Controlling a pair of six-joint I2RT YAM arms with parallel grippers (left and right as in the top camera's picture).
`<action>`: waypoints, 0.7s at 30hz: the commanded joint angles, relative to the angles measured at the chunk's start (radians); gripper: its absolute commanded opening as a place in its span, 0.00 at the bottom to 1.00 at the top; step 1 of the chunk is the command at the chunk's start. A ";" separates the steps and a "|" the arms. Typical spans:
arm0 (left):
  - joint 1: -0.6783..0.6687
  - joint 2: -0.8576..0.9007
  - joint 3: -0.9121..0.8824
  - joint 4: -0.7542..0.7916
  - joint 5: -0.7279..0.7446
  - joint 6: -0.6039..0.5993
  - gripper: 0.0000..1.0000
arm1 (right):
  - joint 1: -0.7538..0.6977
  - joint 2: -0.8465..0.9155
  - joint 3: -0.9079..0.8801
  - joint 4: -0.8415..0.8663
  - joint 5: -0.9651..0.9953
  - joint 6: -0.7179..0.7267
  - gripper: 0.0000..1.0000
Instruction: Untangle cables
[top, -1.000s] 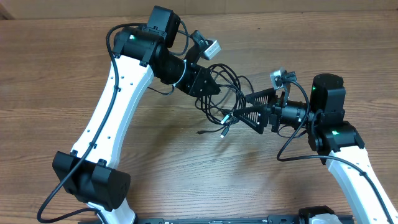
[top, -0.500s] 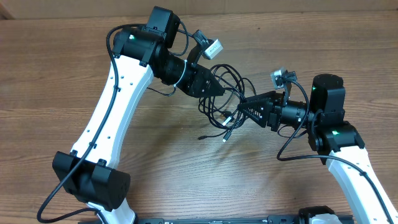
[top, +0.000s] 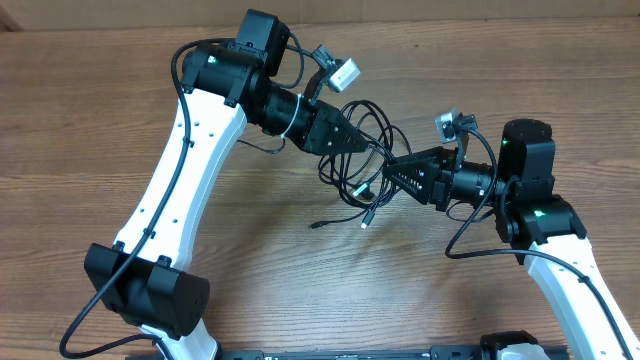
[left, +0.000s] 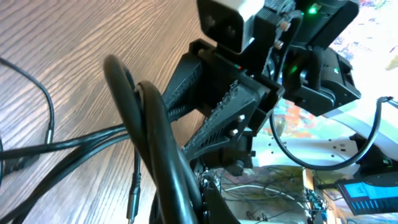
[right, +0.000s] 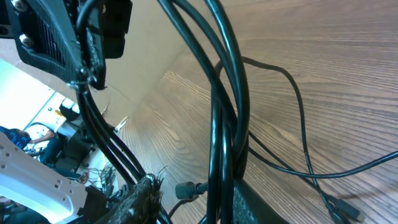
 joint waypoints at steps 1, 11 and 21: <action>-0.001 -0.010 0.021 0.035 0.060 0.008 0.04 | 0.000 -0.013 0.010 -0.003 -0.003 -0.008 0.36; -0.001 -0.010 0.021 0.101 0.078 -0.068 0.04 | 0.000 -0.013 0.010 -0.003 -0.004 -0.008 0.14; 0.000 -0.010 0.021 0.142 -0.008 -0.153 0.04 | 0.000 -0.013 0.010 -0.003 -0.003 -0.008 0.04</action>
